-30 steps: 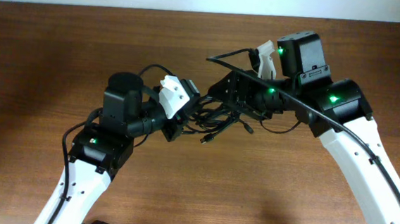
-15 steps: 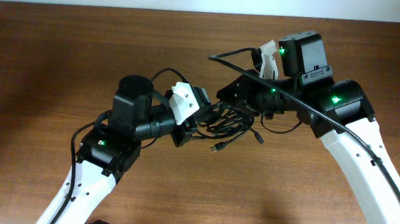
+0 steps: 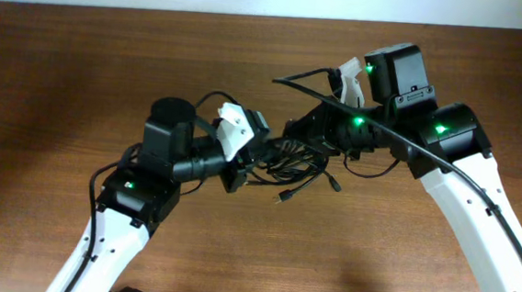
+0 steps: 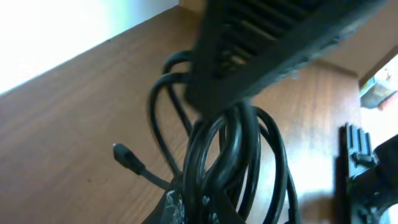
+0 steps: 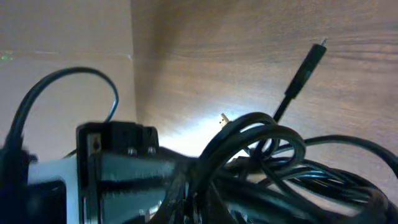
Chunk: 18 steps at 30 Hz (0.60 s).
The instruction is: Untangle cables
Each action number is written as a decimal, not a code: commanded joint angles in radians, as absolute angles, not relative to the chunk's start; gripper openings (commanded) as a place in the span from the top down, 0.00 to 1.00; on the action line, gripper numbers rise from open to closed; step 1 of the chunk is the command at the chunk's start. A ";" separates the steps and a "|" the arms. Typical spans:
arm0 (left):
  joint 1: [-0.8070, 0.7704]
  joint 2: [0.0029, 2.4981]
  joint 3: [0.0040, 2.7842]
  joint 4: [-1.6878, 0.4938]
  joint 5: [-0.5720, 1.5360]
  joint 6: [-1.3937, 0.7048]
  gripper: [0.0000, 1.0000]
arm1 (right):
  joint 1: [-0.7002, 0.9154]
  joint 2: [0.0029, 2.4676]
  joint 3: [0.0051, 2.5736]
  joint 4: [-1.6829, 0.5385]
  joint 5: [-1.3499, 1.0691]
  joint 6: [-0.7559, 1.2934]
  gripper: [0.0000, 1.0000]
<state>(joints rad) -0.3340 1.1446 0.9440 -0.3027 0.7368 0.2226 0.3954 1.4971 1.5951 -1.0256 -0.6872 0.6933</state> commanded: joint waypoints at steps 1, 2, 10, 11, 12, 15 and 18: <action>-0.245 1.131 0.963 -0.295 0.816 0.095 0.94 | 0.351 1.493 1.594 -1.054 -0.688 0.624 0.96; -0.243 1.131 0.963 -0.297 0.849 0.095 0.92 | 0.345 1.493 1.594 -1.052 -0.699 0.609 0.96; -0.244 1.131 0.963 -0.297 0.942 0.110 0.94 | 0.345 1.493 1.594 -1.028 -0.727 0.606 0.96; -0.244 1.131 0.963 -0.297 0.915 0.110 1.00 | 0.345 1.493 1.594 -1.028 -0.733 0.606 0.96; -0.244 1.131 0.963 -0.300 0.873 0.109 1.00 | 0.345 1.493 1.594 -1.028 -0.734 0.606 0.96; -0.244 1.131 0.963 -0.339 0.786 0.110 1.00 | 0.345 1.493 1.594 -1.025 -0.757 0.598 0.96; -0.244 1.131 0.963 -0.410 0.683 0.110 0.88 | 0.345 1.493 1.594 -1.021 -0.772 0.598 0.96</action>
<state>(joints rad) -0.2462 1.1442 0.9447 -0.3710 0.7959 0.1078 0.3489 1.4979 1.5913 -1.0348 -0.7273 0.6193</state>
